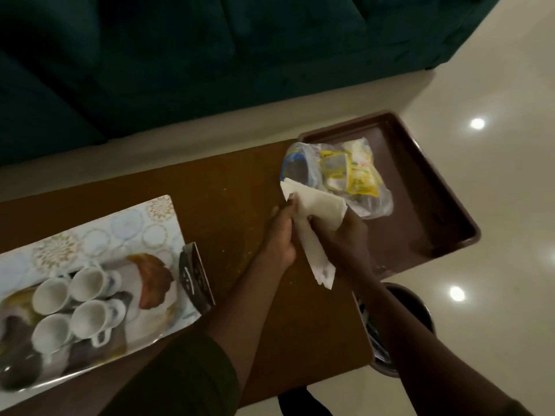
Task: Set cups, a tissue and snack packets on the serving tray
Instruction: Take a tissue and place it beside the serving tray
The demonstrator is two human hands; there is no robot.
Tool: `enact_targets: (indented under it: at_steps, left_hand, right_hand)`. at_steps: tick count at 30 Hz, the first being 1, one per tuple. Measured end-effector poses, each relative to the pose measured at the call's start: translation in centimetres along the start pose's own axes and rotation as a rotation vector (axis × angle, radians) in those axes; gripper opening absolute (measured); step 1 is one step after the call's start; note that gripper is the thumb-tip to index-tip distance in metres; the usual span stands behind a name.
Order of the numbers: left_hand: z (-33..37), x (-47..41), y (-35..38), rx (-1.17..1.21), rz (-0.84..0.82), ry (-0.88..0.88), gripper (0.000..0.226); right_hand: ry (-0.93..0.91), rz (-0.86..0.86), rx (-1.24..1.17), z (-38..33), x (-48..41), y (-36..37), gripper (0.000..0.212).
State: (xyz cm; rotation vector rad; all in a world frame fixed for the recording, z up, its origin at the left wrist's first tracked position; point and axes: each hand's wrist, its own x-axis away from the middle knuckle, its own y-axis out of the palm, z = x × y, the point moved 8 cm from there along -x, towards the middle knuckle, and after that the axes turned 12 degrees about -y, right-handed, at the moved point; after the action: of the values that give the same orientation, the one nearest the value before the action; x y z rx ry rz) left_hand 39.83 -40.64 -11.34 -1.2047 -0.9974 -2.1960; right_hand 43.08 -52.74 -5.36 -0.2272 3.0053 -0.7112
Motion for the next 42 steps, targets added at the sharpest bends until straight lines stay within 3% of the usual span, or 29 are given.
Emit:
enact_targets:
  at_steps: [5,8,11,16,22,26,30,39,42]
  left_hand:
    - [6.4,0.9,-8.3,0.076,0.053,0.105,0.031]
    - [9.2,1.9,-12.5,0.095,-0.014,0.132,0.040]
    - [11.5,2.7,-16.3,-0.097,-0.012,0.183,0.059]
    - [13.5,4.0,-19.9,-0.457,0.050,0.205,0.042]
    - [14.1,4.2,-20.8,-0.815,0.146,0.288,0.036]
    - [13.9,3.9,-20.2,-1.032,0.178,0.362,0.025]
    - [13.3,3.5,-20.1,-1.186,0.211,0.385,0.028]
    - [12.4,3.1,-20.5,-1.352,0.234,0.420,0.035]
    - [12.3,3.0,-20.5,-1.404,0.260,0.456,0.049]
  right_hand:
    - [0.005,-0.128,-0.053,-3.4,3.2,8.5,0.052]
    - [-0.003,-0.180,-0.007,-4.8,5.4,12.8,0.042]
    - [0.003,-0.205,0.050,-5.7,7.1,15.8,0.026]
    - [-0.038,-0.230,0.108,-7.2,9.3,18.4,0.019]
    - [-0.055,-0.243,0.145,-7.3,11.5,20.0,0.034]
    - [-0.076,-0.259,0.273,-6.7,11.9,20.5,0.033]
    - [-0.103,-0.270,0.262,-6.5,12.4,20.9,0.036]
    - [-0.165,-0.291,0.254,-6.7,12.1,20.3,0.024]
    - [-0.158,-0.292,0.260,-6.4,12.1,20.4,0.023]
